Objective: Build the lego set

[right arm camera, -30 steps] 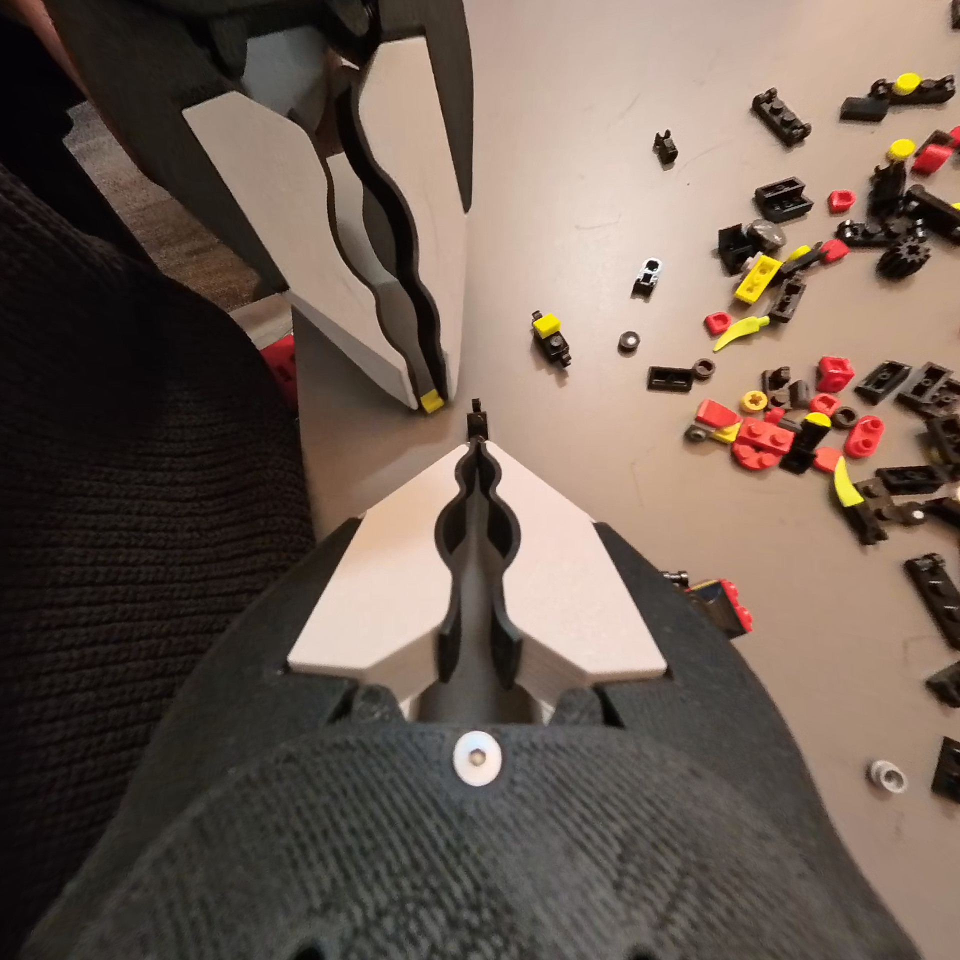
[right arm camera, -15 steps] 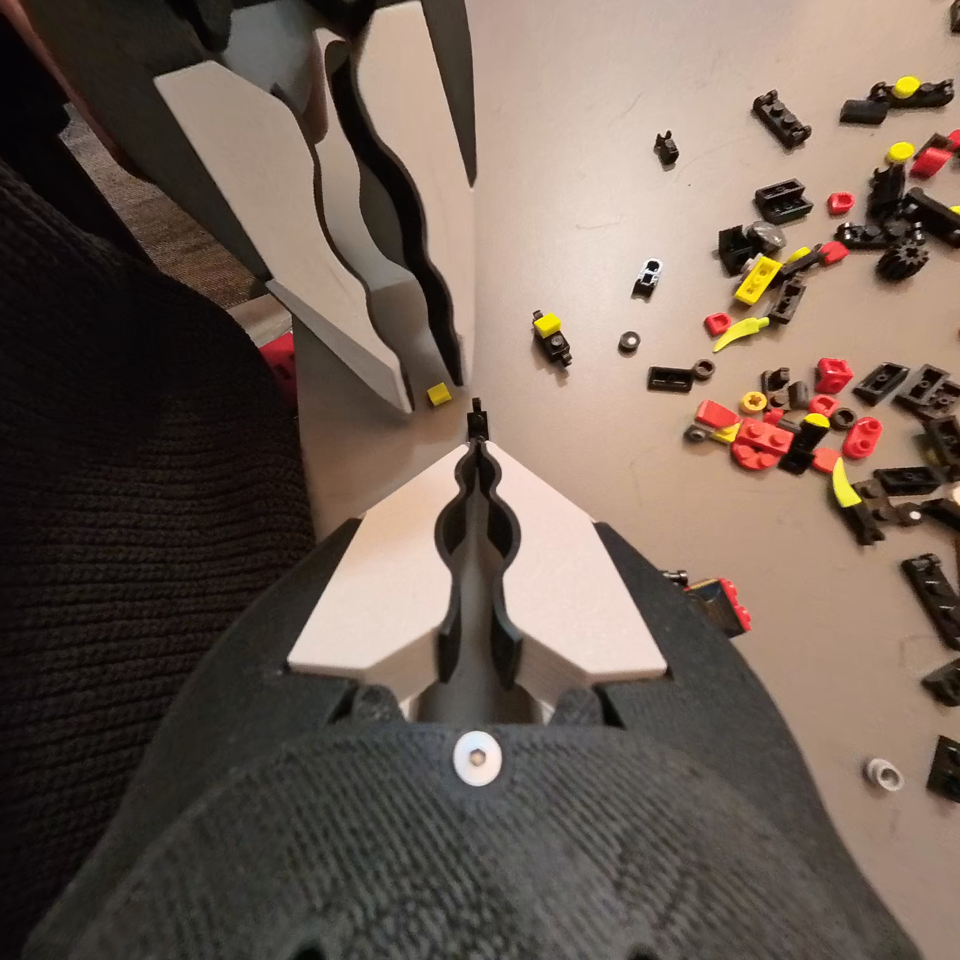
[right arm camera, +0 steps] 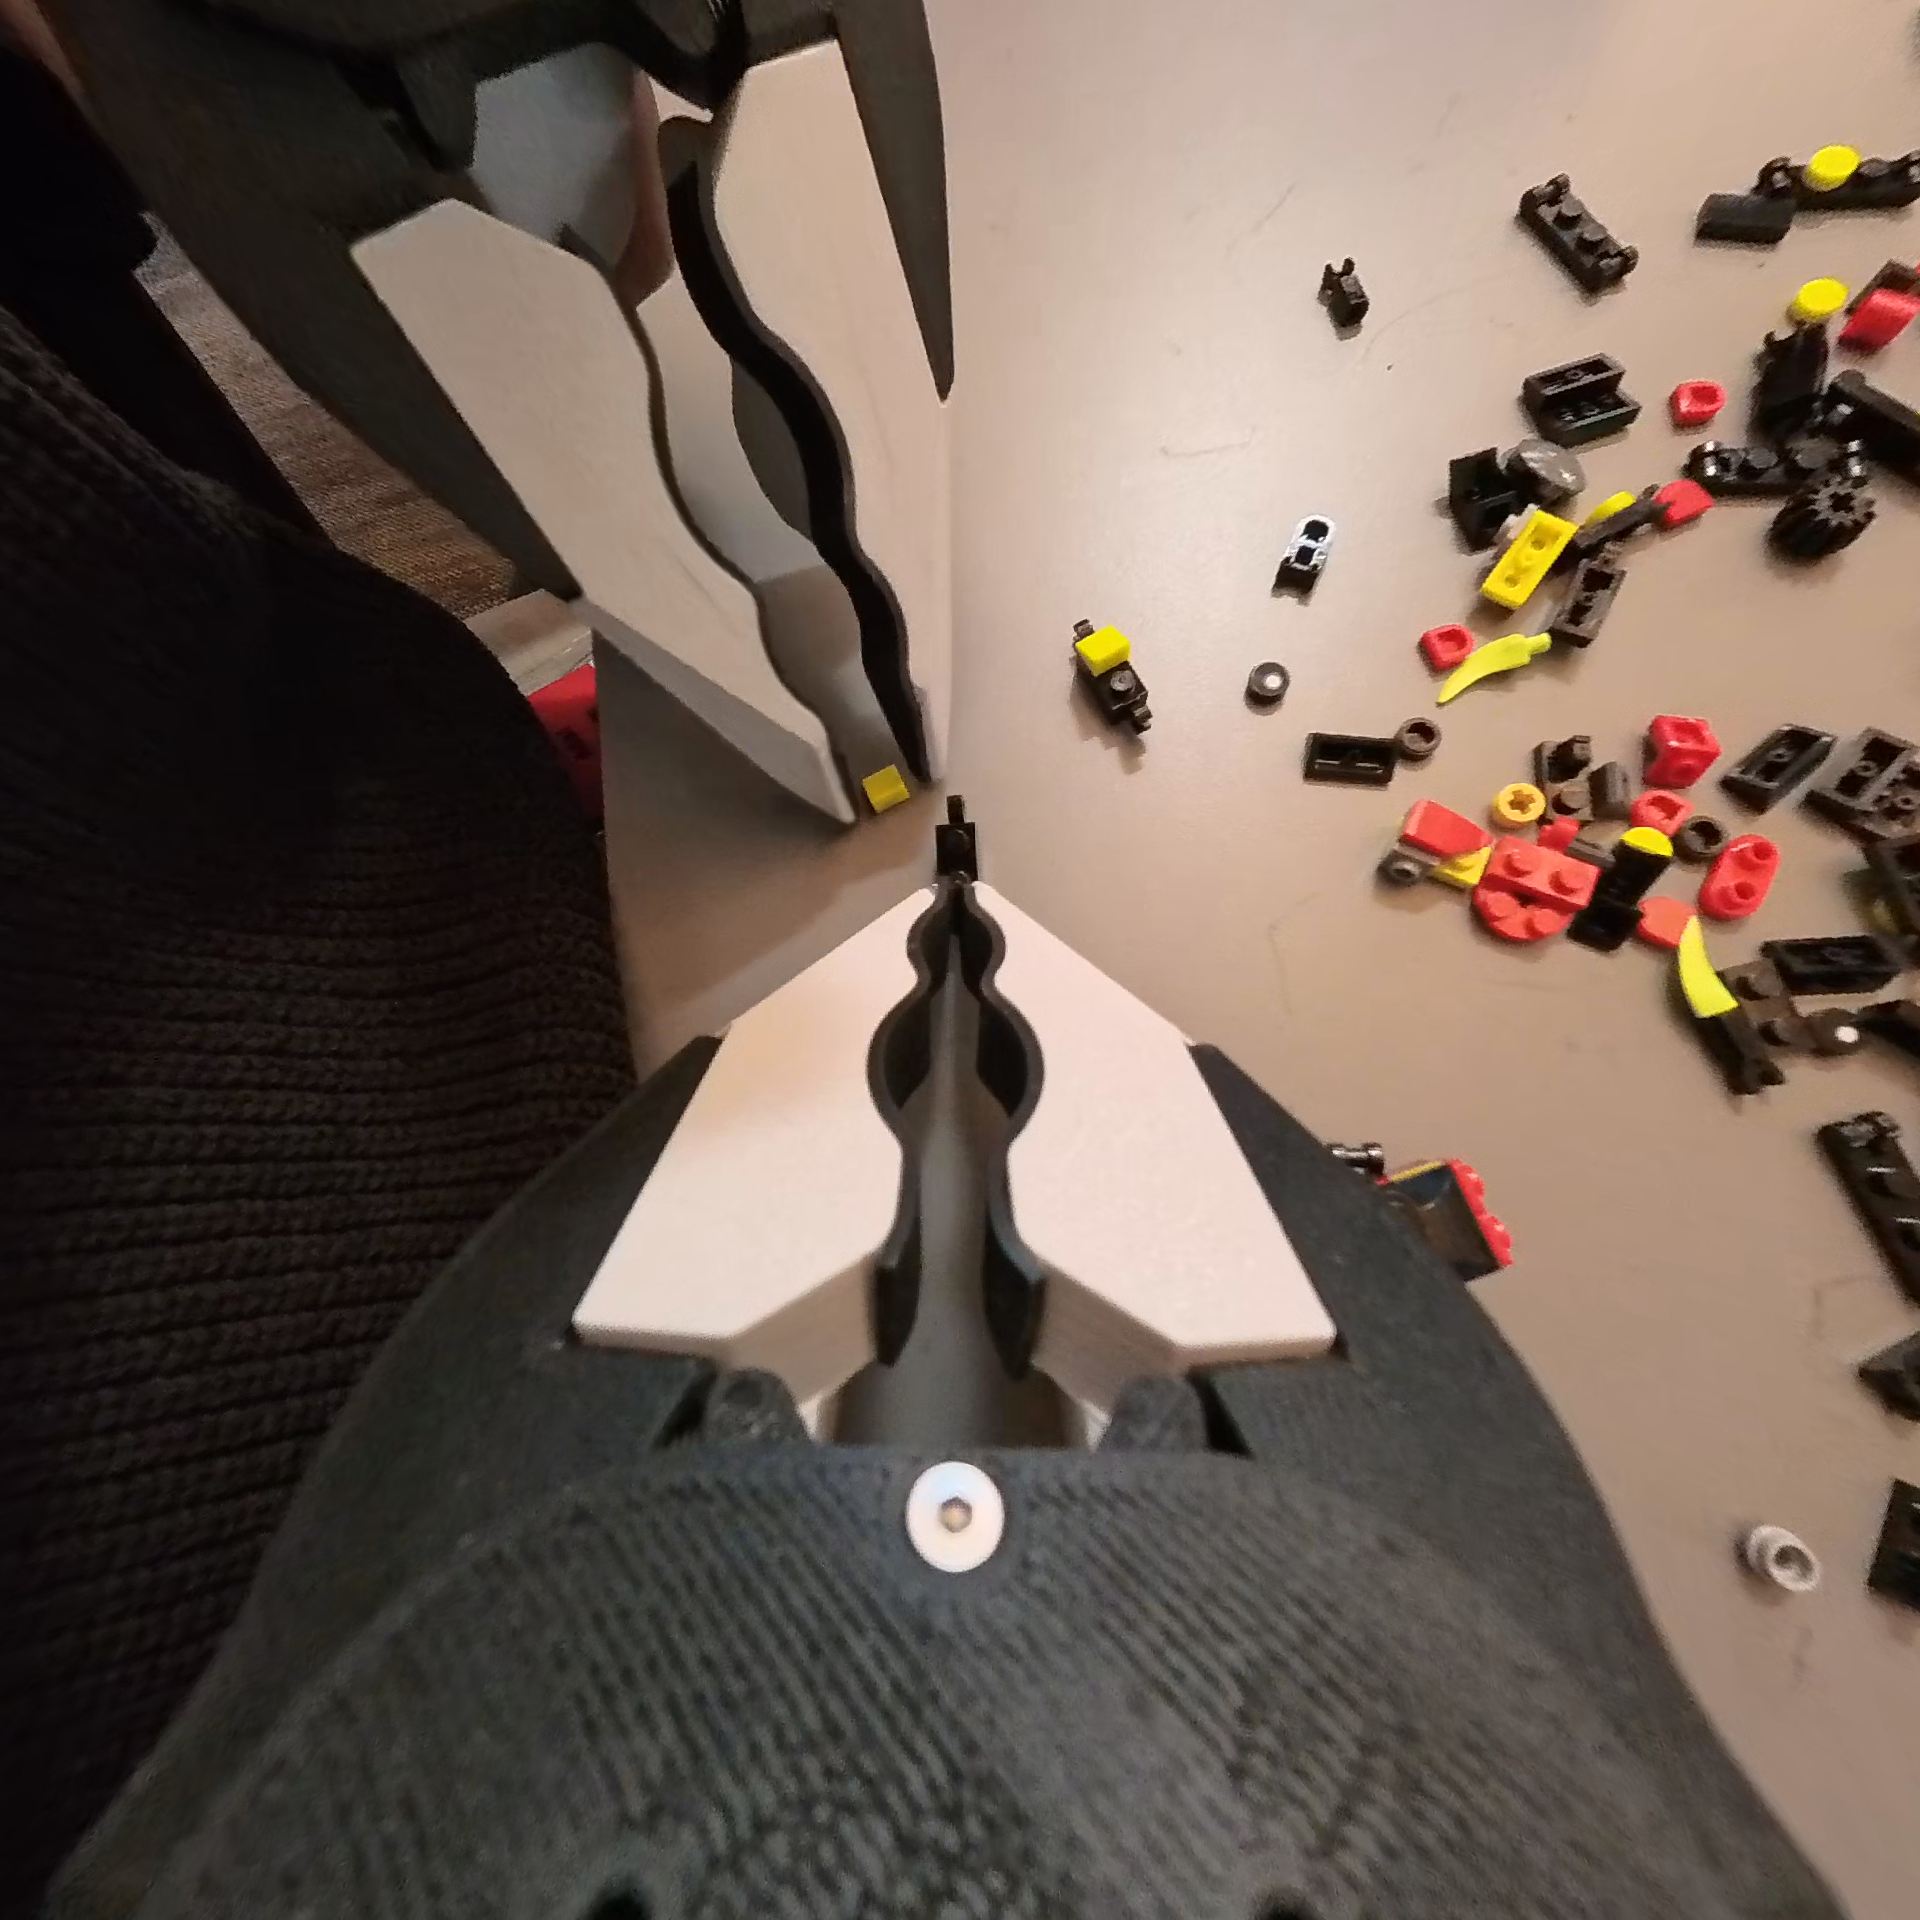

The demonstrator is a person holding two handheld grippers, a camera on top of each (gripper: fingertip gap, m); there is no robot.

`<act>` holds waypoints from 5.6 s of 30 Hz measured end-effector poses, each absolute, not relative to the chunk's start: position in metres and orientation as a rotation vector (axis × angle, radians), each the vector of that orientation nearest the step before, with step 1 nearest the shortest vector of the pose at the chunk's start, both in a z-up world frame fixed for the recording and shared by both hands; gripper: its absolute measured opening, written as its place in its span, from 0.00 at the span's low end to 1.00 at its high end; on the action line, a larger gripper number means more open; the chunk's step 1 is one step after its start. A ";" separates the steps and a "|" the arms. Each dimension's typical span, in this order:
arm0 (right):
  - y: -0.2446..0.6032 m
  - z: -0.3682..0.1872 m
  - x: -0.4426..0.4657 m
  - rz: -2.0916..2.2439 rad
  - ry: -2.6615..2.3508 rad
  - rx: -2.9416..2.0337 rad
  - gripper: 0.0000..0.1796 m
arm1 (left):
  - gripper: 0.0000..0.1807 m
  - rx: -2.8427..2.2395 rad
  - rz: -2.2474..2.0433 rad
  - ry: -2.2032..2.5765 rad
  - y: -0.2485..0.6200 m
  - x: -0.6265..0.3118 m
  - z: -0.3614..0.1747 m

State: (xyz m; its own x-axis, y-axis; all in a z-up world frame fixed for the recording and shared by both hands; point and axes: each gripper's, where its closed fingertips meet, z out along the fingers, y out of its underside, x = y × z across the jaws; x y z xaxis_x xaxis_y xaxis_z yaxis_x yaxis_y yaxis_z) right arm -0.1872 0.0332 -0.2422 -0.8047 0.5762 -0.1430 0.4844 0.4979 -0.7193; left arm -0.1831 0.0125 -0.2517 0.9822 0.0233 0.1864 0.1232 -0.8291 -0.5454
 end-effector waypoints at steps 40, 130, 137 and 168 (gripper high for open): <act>0.018 -0.242 -0.169 1.301 -2.768 -0.751 0.00 | 0.03 -2.454 -0.367 0.042 0.018 -0.167 -0.243; 0.012 -0.211 -0.167 1.343 -2.496 -0.329 0.08 | 0.03 -1.939 -1.409 -0.630 0.019 -0.155 -0.200; 0.020 -0.209 -0.173 1.360 -2.488 -0.419 0.07 | 0.09 -1.929 -1.378 -0.570 0.021 -0.156 -0.194; 0.026 -0.190 -0.189 1.526 -2.408 -0.664 0.18 | 0.03 -1.764 -1.277 -0.577 0.030 -0.181 -0.175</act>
